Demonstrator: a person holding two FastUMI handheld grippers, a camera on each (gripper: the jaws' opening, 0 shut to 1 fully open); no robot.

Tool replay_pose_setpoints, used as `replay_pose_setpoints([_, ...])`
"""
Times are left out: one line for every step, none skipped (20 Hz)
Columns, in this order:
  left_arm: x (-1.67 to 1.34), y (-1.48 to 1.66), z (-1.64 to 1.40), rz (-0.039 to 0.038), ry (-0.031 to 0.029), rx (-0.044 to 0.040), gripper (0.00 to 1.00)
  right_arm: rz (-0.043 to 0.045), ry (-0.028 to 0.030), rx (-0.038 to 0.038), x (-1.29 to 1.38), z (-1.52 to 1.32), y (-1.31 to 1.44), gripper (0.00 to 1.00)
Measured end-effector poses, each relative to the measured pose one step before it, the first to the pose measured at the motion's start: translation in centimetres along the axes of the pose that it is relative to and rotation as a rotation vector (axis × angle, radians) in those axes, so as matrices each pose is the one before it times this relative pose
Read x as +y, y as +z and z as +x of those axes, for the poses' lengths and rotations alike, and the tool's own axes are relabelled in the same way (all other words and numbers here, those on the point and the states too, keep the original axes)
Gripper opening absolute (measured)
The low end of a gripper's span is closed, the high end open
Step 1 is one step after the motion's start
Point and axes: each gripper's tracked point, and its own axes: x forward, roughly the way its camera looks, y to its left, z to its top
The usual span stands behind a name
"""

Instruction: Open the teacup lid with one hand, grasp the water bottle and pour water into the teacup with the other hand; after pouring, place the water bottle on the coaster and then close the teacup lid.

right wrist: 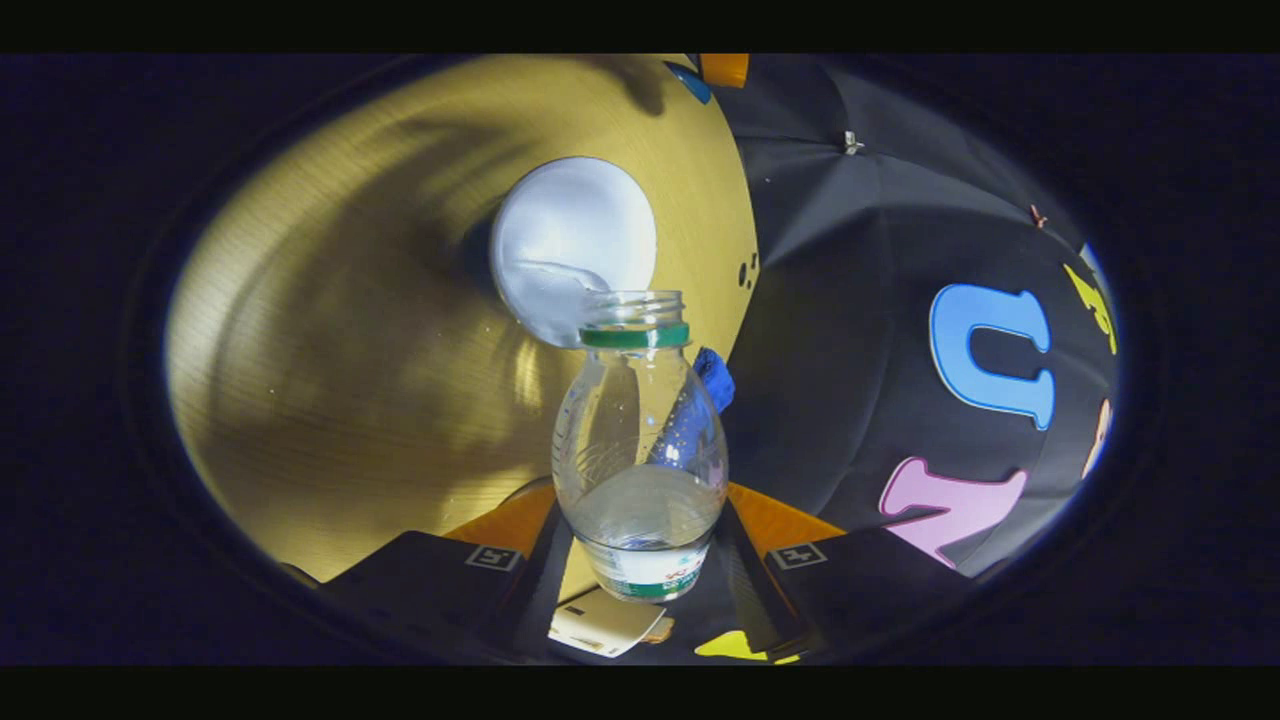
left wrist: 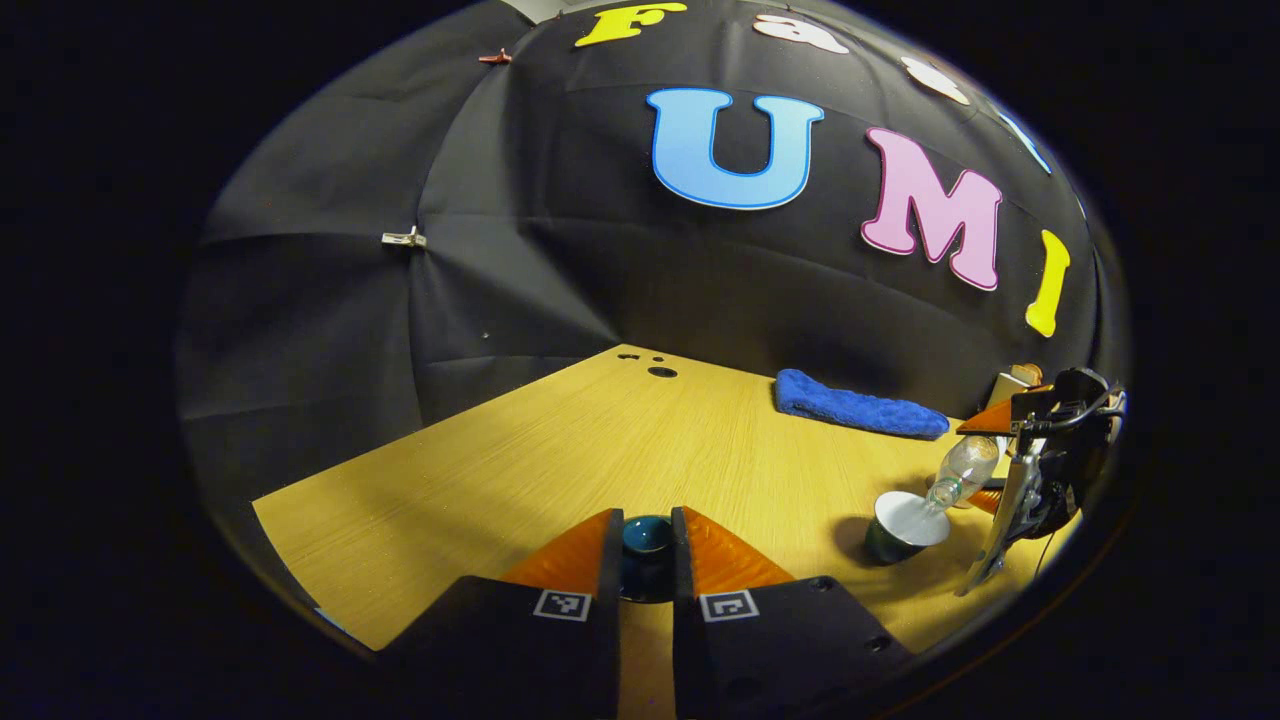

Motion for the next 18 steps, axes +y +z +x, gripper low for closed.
replay_pose_setpoints([0.117,-0.024,-0.095,0.00171,0.00155,0.00103,0.25,-0.01155,0.00112,0.00075,-0.130,-0.045,0.091,0.74])
replay_pose_setpoints([0.073,-0.070,0.043,0.00088,-0.00105,0.00242,0.29,-0.00987,0.00287,0.00303,-0.090,-0.087,-0.044,0.78])
replay_pose_setpoints([0.155,0.020,-0.162,0.00107,0.00546,0.00319,0.25,-0.00133,0.00630,0.00163,0.100,-0.044,-0.021,0.74])
replay_pose_setpoints([0.217,-0.134,-0.048,-0.00055,0.00080,0.00275,0.25,-0.00030,0.00481,0.00175,0.033,0.117,0.041,0.74])
replay_pose_setpoints([0.000,0.043,-0.185,0.00014,-0.00153,0.00303,0.25,-0.00289,0.00208,0.00127,-0.085,-0.076,-0.038,0.74])
replay_pose_setpoints([-0.022,0.037,-0.057,0.00183,-0.00052,-0.00025,0.29,-0.00112,0.00335,0.00458,0.034,-0.036,-0.025,0.74])
replay_pose_setpoints([-0.037,0.158,-0.106,0.00288,-0.00282,0.00132,0.25,0.00316,0.00298,0.00206,0.002,-0.057,-0.027,0.74])
replay_pose_setpoints([-0.050,0.035,-0.030,0.00418,-0.00162,-0.00089,0.25,-0.00087,0.00106,0.00138,-0.041,0.025,-0.017,0.74])
replay_pose_setpoints([-0.073,0.133,-0.006,0.00332,-0.00462,0.00122,0.25,-0.00303,0.00061,-0.00093,0.062,0.019,0.022,0.74])
replay_pose_setpoints([-0.166,0.031,0.131,0.00286,-0.00243,0.00094,0.25,-0.00545,0.00072,0.00000,0.000,-0.005,0.015,0.74])
replay_pose_setpoints([-0.078,0.122,0.086,0.00184,-0.00351,-0.00110,0.25,-0.00479,0.00499,0.00081,0.060,-0.024,0.009,0.74])
replay_pose_setpoints([-0.137,0.143,-0.046,0.00246,-0.00259,-0.00270,0.25,-0.00905,0.00592,-0.00104,-0.014,-0.039,-0.012,0.74])
replay_pose_setpoints([-0.134,0.165,0.042,0.00237,-0.00236,-0.00354,0.25,-0.01304,0.00335,-0.00421,-0.135,0.069,0.060,0.74])
replay_pose_setpoints([-0.067,0.102,0.060,0.00220,-0.00042,-0.00162,0.25,-0.01228,0.00529,-0.00100,-0.011,-0.162,-0.054,0.74])
replay_pose_setpoints([-0.034,0.043,0.053,0.00124,0.00115,0.00064,0.25,-0.00627,0.00117,-0.00452,-0.129,-0.002,0.145,0.74])
replay_pose_setpoints([-0.021,-0.096,-0.055,-0.00100,-0.00029,0.00045,0.25,-0.00323,-0.00223,-0.00400,-0.078,0.098,0.003,0.74])
replay_pose_setpoints([0.021,-0.013,-0.088,-0.00188,0.00358,0.00152,0.25,-0.00387,0.00116,0.00209,0.177,-0.024,-0.191,0.74])
replay_pose_setpoints([0.010,-0.252,0.006,-0.00768,0.00175,0.00573,0.25,-0.00243,0.00043,0.00331,-0.042,-0.016,-0.130,0.74])
